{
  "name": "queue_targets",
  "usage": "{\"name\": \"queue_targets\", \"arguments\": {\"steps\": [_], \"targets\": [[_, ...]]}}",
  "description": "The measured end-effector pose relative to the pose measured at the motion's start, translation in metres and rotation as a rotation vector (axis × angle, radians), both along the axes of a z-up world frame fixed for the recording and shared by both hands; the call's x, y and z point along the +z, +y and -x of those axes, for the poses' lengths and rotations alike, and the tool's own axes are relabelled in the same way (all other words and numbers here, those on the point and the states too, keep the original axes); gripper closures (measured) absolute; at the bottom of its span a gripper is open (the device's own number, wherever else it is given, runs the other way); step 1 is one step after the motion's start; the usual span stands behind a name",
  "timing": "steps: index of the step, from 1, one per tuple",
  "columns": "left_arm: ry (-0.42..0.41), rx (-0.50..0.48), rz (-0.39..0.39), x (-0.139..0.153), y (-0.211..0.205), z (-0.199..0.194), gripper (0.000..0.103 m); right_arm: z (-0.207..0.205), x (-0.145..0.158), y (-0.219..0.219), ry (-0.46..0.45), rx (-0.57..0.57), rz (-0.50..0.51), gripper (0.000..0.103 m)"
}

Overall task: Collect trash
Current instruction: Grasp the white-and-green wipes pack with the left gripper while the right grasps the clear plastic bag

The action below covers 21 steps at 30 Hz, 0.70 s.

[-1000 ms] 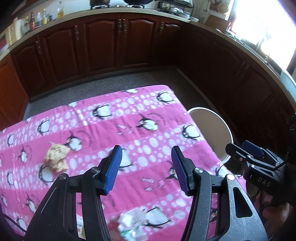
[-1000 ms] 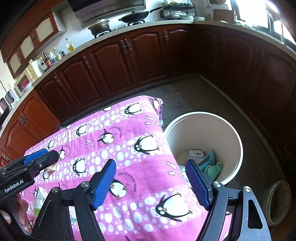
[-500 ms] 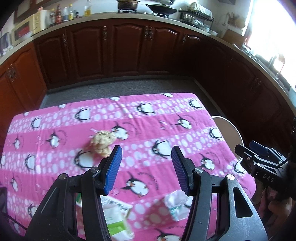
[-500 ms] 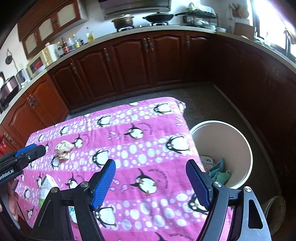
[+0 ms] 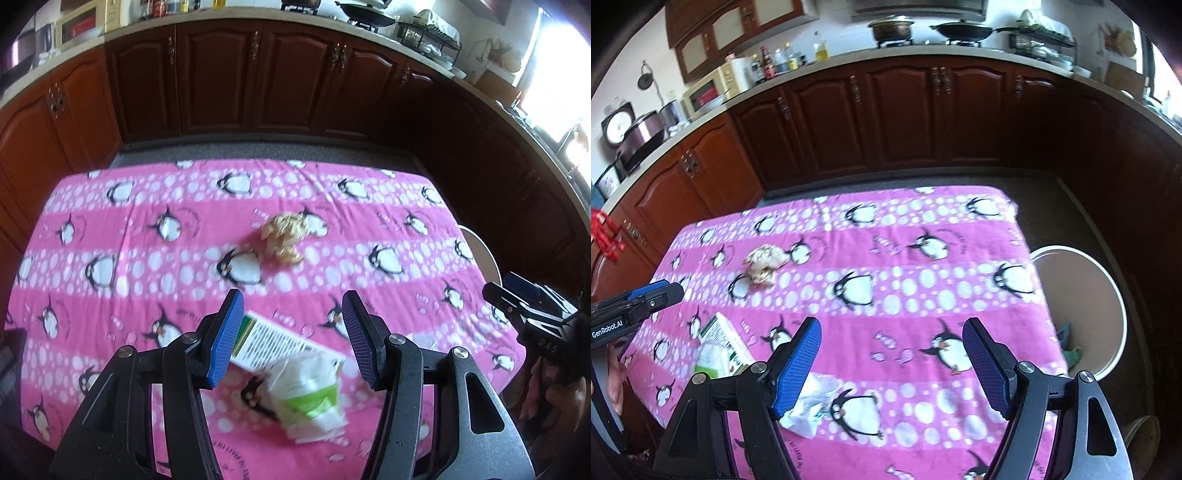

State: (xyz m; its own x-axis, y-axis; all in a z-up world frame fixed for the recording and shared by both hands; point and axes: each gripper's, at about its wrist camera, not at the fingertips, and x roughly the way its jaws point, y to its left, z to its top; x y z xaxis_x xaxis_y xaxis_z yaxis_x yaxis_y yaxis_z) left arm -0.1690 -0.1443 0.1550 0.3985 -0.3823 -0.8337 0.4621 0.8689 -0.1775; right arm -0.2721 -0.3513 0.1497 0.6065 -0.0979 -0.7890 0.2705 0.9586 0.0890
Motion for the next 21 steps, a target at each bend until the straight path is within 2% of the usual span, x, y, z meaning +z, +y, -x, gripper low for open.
{"name": "queue_targets", "arguments": {"steps": [7, 15, 21], "targets": [[0.062, -0.015, -0.010, -0.015, 0.011, 0.017, 0.049, -0.004, -0.009, 0.016, 0.023, 0.073, -0.052, 0.027], [0.154, -0.016, -0.024, -0.046, 0.008, 0.033, 0.049, -0.002, -0.030, 0.030, 0.090, 0.122, -0.129, 0.026], [0.163, -0.008, -0.038, -0.059, 0.003, 0.040, 0.049, -0.004, -0.053, 0.042, 0.151, 0.148, -0.165, 0.026]]}}
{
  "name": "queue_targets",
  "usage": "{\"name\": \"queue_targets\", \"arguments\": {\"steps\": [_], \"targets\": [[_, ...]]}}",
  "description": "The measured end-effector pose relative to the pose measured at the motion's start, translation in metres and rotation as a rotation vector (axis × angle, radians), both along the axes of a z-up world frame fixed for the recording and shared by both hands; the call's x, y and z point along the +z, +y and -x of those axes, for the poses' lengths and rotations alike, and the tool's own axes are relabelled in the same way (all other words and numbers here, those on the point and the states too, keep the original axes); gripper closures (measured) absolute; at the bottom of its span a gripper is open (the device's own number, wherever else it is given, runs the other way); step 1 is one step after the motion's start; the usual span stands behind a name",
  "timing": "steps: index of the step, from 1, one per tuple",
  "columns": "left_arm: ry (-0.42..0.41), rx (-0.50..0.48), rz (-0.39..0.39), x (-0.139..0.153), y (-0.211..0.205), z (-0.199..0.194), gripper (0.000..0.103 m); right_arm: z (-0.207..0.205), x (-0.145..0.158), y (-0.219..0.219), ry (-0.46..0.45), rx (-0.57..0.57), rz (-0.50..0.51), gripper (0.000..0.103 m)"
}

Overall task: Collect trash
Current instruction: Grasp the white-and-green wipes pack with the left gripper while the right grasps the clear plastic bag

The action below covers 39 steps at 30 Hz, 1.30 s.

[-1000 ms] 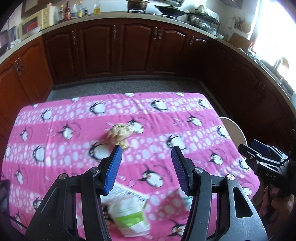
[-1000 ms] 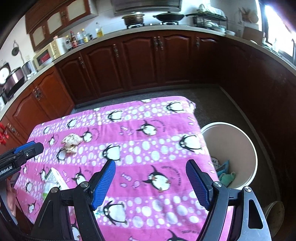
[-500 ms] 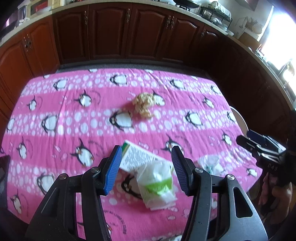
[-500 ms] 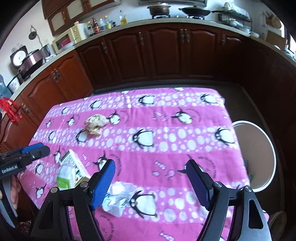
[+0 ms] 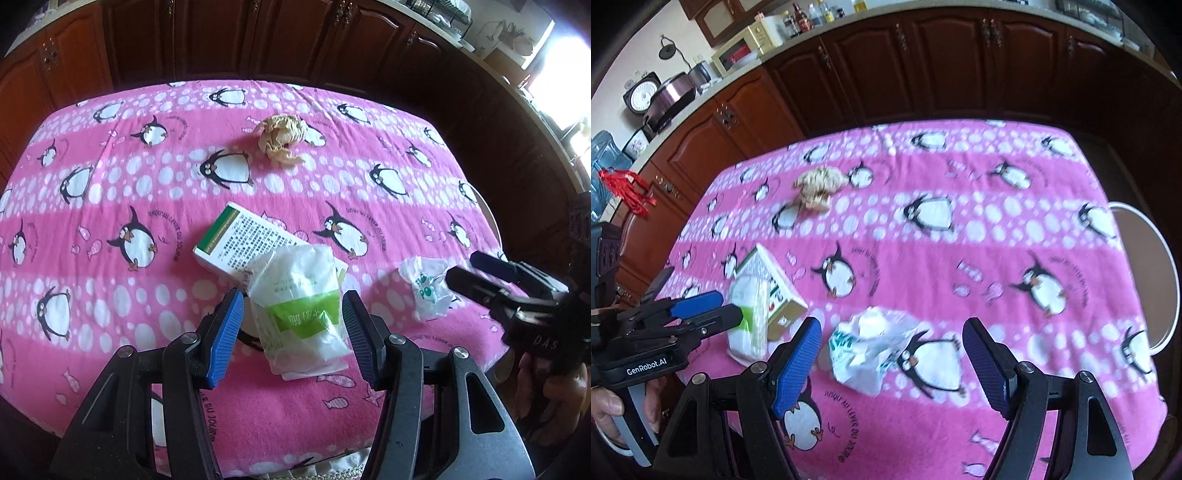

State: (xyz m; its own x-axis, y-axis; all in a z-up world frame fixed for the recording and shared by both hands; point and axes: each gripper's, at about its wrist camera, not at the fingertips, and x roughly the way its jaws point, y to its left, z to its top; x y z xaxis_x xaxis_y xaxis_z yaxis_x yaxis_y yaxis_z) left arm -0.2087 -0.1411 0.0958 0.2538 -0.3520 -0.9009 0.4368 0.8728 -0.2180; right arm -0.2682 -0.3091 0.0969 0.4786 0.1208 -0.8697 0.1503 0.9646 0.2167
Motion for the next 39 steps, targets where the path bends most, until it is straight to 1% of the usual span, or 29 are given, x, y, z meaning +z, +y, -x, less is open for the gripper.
{"name": "queue_targets", "arguments": {"steps": [3, 8, 16, 17, 18, 20, 22, 23, 24, 25, 27, 28, 31, 39], "targets": [[0.010, 0.007, -0.009, -0.007, -0.001, -0.001, 0.049, -0.003, -0.010, 0.003, 0.027, 0.008, -0.018, 0.026], [-0.002, 0.001, -0.020, -0.011, -0.004, -0.002, 0.049, -0.008, -0.024, 0.005, 0.064, 0.015, -0.038, 0.026], [0.003, -0.022, -0.019, -0.017, -0.010, 0.002, 0.050, -0.011, -0.036, 0.004, 0.080, 0.010, -0.079, 0.027], [0.003, -0.019, -0.014, -0.017, -0.009, 0.002, 0.050, -0.011, -0.037, 0.004, 0.080, 0.011, -0.081, 0.029], [0.004, -0.017, -0.011, -0.017, -0.009, 0.002, 0.050, -0.011, -0.037, 0.004, 0.078, 0.010, -0.085, 0.034], [0.003, -0.015, -0.007, -0.017, -0.008, 0.002, 0.051, -0.010, -0.038, 0.003, 0.078, 0.008, -0.095, 0.038], [-0.002, -0.014, -0.005, -0.016, -0.007, 0.002, 0.055, -0.009, -0.038, 0.003, 0.072, 0.011, -0.105, 0.047], [-0.007, -0.014, -0.006, -0.015, -0.007, 0.003, 0.057, -0.008, -0.038, 0.003, 0.070, 0.015, -0.105, 0.057], [-0.013, -0.014, -0.005, -0.014, -0.006, 0.003, 0.060, -0.008, -0.038, 0.004, 0.070, 0.020, -0.102, 0.062], [-0.017, -0.014, -0.002, -0.013, -0.005, 0.004, 0.065, -0.007, -0.038, 0.005, 0.068, 0.026, -0.099, 0.063], [-0.026, -0.016, 0.010, -0.011, -0.003, 0.005, 0.071, -0.005, -0.036, 0.007, 0.057, 0.040, -0.097, 0.069], [-0.027, -0.019, 0.015, -0.010, -0.003, 0.005, 0.074, -0.004, -0.034, 0.008, 0.049, 0.044, -0.092, 0.070], [-0.032, -0.037, 0.029, -0.005, -0.002, 0.008, 0.079, -0.002, -0.024, 0.009, 0.019, 0.059, -0.082, 0.073], [-0.087, -0.047, 0.049, 0.021, 0.003, 0.012, 0.081, 0.004, 0.010, 0.005, -0.065, 0.063, -0.066, 0.073]]}}
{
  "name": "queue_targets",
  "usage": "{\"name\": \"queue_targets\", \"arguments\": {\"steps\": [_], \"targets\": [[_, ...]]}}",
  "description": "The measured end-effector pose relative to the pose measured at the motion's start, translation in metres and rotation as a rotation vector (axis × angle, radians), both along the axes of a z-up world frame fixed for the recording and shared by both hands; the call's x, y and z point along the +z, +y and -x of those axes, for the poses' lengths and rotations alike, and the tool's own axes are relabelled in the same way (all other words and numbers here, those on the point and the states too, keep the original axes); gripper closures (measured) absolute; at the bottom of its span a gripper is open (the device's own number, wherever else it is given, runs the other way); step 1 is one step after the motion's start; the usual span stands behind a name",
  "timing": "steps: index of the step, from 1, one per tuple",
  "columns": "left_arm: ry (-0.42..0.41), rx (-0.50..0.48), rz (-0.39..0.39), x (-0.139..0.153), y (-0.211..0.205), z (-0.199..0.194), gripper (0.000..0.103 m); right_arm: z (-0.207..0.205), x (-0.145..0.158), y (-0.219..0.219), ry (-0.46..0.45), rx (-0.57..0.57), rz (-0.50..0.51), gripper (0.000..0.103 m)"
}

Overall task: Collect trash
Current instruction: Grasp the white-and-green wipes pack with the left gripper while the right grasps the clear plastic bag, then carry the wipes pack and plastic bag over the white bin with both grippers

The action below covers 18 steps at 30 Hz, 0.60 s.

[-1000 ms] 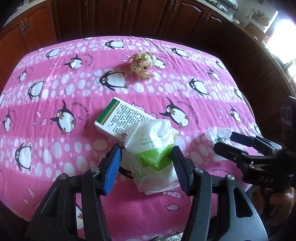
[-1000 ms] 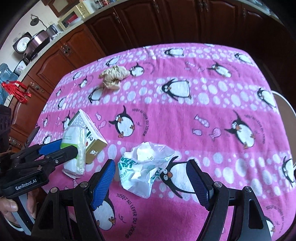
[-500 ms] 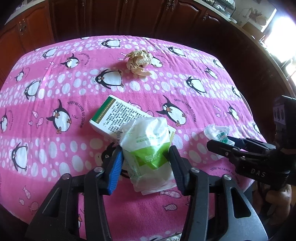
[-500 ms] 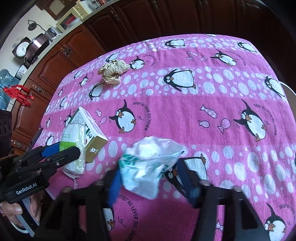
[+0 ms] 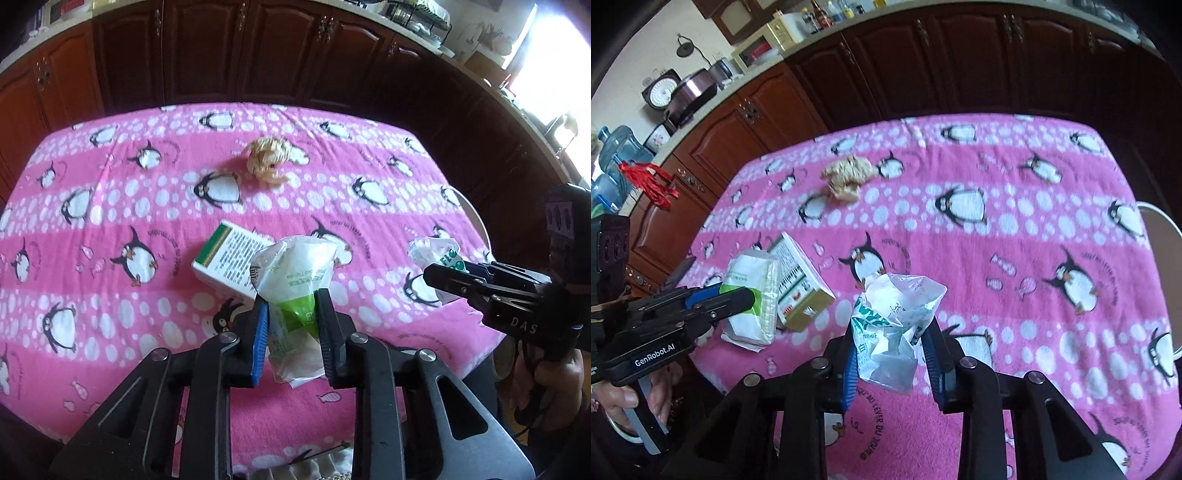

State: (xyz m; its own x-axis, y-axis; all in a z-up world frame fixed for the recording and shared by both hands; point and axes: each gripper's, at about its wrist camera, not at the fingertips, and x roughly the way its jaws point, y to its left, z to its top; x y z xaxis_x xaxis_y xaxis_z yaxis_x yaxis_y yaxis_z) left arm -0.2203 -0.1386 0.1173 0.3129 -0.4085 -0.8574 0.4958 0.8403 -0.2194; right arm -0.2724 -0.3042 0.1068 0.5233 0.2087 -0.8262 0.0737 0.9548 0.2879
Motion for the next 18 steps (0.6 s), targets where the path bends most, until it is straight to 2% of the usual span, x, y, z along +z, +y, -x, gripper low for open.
{"name": "queue_targets", "arguments": {"steps": [7, 18], "targets": [[-0.032, -0.034, 0.010, 0.018, -0.017, 0.000, 0.081, 0.004, 0.017, -0.008, -0.040, -0.014, 0.004, 0.073], [-0.072, -0.125, -0.001, 0.030, -0.077, -0.006, 0.081, 0.016, 0.035, -0.051, -0.088, -0.107, 0.023, 0.073]]}}
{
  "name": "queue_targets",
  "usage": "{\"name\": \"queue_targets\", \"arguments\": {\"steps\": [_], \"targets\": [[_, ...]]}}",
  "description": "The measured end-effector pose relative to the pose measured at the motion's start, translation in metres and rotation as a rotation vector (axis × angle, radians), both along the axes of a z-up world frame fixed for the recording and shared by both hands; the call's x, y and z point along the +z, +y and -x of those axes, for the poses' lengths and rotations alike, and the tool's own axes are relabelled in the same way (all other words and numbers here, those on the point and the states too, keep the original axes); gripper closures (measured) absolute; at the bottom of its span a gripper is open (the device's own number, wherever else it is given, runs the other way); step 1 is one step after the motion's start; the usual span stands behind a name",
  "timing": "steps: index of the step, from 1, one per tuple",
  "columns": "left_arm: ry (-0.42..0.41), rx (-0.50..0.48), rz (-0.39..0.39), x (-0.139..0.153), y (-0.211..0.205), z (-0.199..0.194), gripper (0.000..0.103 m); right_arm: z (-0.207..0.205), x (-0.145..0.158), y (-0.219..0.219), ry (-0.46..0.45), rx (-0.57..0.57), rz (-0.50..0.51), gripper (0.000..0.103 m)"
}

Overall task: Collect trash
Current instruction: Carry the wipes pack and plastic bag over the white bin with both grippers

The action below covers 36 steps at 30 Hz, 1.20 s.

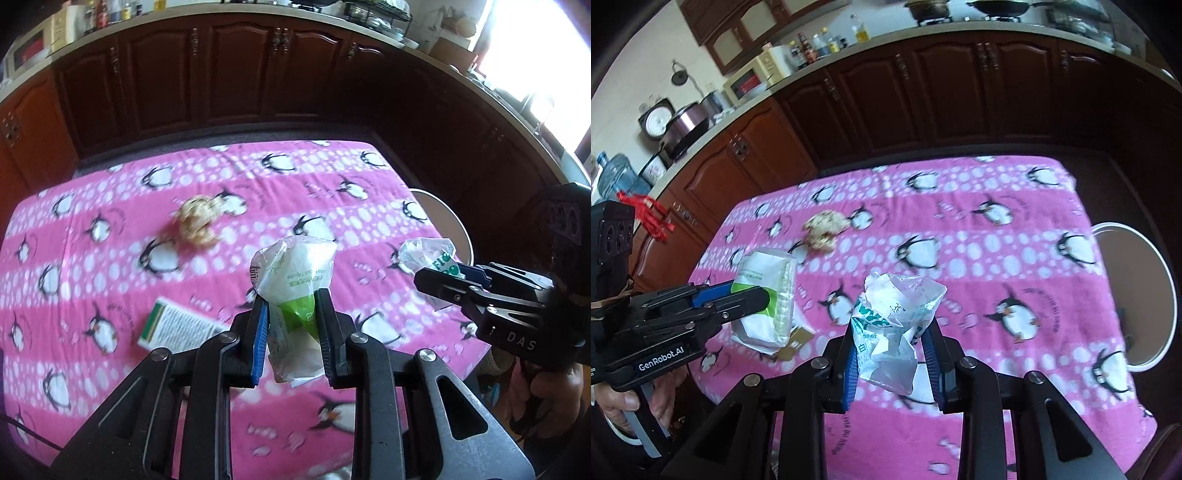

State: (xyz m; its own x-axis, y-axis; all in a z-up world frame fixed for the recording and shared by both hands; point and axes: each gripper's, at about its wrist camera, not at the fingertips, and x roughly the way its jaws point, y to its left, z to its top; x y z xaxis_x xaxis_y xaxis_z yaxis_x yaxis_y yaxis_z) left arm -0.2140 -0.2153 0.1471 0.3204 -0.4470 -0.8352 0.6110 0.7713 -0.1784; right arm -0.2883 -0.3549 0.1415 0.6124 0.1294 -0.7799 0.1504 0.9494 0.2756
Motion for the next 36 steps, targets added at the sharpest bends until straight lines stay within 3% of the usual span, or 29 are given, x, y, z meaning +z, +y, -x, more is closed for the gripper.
{"name": "queue_targets", "arguments": {"steps": [22, 36], "targets": [[-0.009, -0.239, -0.024, -0.001, -0.171, 0.002, 0.081, 0.045, 0.012, -0.147, 0.011, -0.302, 0.039, 0.073], [0.108, -0.311, 0.007, -0.030, -0.275, 0.005, 0.081, 0.065, -0.030, -0.221, 0.118, -0.441, 0.041, 0.073]]}}
